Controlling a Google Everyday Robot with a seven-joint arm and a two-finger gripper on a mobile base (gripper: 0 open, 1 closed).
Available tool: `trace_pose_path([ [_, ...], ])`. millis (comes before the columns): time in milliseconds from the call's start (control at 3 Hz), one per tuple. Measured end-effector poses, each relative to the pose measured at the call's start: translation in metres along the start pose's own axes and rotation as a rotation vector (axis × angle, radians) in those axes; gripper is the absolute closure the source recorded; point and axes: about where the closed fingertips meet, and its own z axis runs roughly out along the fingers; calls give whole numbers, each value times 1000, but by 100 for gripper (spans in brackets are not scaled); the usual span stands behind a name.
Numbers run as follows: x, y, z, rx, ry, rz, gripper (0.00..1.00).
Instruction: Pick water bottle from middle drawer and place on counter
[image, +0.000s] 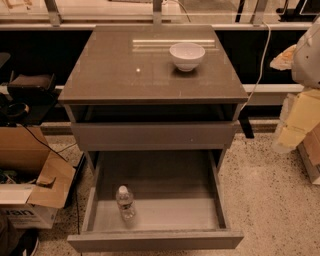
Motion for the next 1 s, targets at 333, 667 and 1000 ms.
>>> trace_pose_path([
  [333,-4,-2,22,3,-84,28,0],
  [667,-11,-12,53,16,-167,80,0],
  [1000,-14,-16,51,34,-176,81,0],
])
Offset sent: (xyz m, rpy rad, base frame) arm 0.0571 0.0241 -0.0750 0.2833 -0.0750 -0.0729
